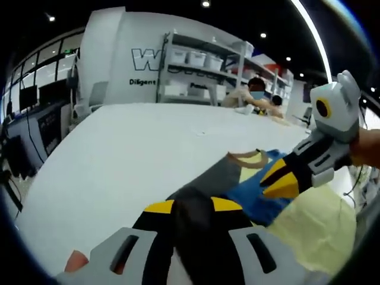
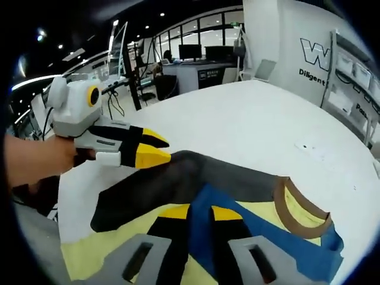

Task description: Fold the garment on the visible template until the final outline fits inside the template.

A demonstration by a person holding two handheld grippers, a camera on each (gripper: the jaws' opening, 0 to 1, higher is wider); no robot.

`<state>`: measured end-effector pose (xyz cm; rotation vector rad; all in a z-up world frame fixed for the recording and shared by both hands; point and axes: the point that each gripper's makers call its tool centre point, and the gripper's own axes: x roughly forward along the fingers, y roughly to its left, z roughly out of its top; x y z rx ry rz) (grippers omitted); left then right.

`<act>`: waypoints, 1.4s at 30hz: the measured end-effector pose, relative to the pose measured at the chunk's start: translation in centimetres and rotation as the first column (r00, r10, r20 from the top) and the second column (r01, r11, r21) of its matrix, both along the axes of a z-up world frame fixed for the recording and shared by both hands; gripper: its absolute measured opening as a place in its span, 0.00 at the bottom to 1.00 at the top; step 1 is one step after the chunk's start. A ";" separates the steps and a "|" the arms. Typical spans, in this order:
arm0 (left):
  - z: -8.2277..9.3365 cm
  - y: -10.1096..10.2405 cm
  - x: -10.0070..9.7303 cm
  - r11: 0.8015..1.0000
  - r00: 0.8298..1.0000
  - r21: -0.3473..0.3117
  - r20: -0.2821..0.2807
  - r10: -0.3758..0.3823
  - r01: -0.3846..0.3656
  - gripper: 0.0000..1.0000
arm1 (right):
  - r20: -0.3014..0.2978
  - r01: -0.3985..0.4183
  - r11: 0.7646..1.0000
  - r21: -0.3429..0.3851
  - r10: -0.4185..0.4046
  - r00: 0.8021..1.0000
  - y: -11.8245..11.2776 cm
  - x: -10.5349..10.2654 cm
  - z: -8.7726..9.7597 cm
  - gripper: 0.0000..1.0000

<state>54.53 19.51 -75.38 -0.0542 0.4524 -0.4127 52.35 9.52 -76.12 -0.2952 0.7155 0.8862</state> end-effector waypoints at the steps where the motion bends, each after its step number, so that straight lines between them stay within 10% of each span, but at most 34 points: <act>1: 0.1 0.1 -0.1 1.000 1.000 0.002 0.001 0.000 0.000 0.21 | 0.005 -0.001 1.000 -0.002 0.001 1.000 -0.1 0.0 0.1 0.07; 13: 1.3 0.7 -2.4 1.000 1.000 0.016 0.007 -0.015 0.015 0.21 | 0.103 0.036 0.999 0.022 -0.038 0.994 -3.0 -0.9 3.1 0.31; 42: -1.9 1.6 -13.4 0.999 0.989 0.043 -0.146 -0.011 0.018 0.21 | 0.205 0.130 0.987 0.093 -0.147 0.968 -12.3 -12.8 7.7 0.31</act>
